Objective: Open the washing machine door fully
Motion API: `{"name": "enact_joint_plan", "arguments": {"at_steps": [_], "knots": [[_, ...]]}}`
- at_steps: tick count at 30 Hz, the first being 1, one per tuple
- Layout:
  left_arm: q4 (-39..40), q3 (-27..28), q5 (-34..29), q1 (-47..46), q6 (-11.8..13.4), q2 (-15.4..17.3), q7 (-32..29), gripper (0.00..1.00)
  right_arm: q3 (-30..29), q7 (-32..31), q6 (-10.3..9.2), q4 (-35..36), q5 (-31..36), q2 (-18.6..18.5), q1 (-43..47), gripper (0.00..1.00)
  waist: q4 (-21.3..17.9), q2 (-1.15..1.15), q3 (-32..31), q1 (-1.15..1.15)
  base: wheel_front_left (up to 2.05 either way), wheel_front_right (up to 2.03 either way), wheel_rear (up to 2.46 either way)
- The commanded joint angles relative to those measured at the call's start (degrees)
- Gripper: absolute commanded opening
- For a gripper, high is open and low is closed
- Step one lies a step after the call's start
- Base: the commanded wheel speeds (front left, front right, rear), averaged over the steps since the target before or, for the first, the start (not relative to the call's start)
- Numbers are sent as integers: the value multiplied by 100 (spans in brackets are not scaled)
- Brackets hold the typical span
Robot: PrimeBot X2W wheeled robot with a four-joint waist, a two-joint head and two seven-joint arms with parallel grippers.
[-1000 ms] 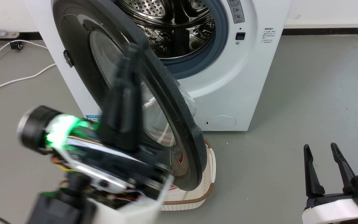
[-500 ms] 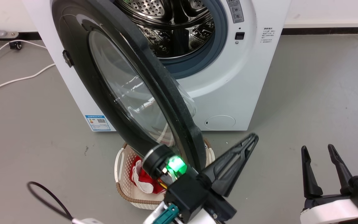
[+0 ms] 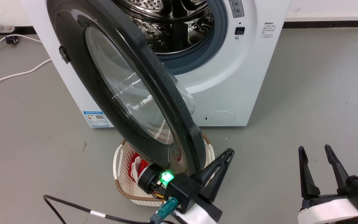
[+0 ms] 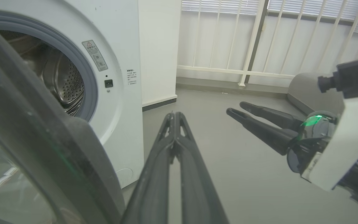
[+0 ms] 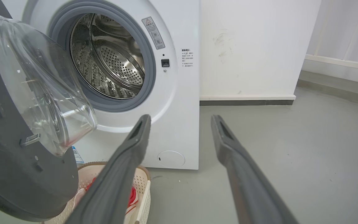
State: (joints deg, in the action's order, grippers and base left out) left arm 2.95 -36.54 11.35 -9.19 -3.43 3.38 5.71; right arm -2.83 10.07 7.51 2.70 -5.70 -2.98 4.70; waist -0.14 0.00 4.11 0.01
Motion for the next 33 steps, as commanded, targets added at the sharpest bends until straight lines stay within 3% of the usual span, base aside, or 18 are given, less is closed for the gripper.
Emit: {"name": "enact_joint_plan", "arguments": {"at_steps": [1, 22, 33], "knots": [[-82, 40, 27, -113, 37, 4, 47, 0, 19, 32, -4, -29, -56, 20, -95, 100, -16, 0, 15, -1, 0, 0, 0], [-1447, 185, 570, -991, 521, -16, 445, 0, 106, 121, -4, -307, -143, 20, -221, 100, -233, 0, 112, -1, 0, 0, 0], [-1384, 287, 549, -649, 912, 160, 539, 0, 116, 135, -4, -372, -179, 20, -195, 100, -196, 0, 65, -1, 0, 0, 0]]}}
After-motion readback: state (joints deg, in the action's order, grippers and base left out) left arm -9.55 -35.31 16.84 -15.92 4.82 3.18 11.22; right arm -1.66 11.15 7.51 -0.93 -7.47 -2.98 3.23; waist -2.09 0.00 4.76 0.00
